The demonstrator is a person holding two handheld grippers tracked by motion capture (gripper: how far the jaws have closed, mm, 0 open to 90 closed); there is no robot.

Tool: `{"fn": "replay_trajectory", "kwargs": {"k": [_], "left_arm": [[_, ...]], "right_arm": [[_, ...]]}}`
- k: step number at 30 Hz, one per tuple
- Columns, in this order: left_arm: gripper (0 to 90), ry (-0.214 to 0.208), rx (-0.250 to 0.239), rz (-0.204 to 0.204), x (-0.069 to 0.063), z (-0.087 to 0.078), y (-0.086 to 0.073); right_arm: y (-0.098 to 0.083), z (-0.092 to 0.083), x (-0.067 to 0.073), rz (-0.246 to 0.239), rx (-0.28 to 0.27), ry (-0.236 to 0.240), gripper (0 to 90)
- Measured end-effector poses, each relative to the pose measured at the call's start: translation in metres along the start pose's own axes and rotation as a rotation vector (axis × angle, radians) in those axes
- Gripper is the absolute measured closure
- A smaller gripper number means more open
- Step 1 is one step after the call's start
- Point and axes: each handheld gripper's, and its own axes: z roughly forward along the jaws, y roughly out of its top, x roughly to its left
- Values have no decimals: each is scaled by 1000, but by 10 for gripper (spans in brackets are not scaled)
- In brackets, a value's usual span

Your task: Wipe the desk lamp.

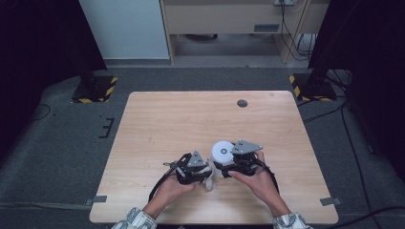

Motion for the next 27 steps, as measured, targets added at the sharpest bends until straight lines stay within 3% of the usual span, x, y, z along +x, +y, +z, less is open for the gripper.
{"fn": "replay_trajectory", "kwargs": {"k": [5, 10, 14, 17, 23, 25, 27], "left_arm": [[706, -4, -112, -36, 4, -20, 10], [704, 12, -83, -42, 5, -16, 6], [704, 19, -78, -38, 6, -15, 6], [704, 16, -107, -38, 5, -21, 9], [703, 33, -165, -23, -2, -36, 21], [703, 25, -156, -29, -2, -33, 19], [703, 17, -110, -36, -3, -23, 13]], "right_arm": [[0, 0, 0, 8, 1, -5, 87], [1, -7, -1, 27, 1, 14, 77], [4, -23, -4, 35, -41, 24, 80], [5, -32, -8, 38, -68, 47, 123], [7, -28, -9, 33, -53, 58, 127], [7, -28, -9, 30, -52, 56, 125], [7, -27, -8, 28, -51, 51, 125]]}}
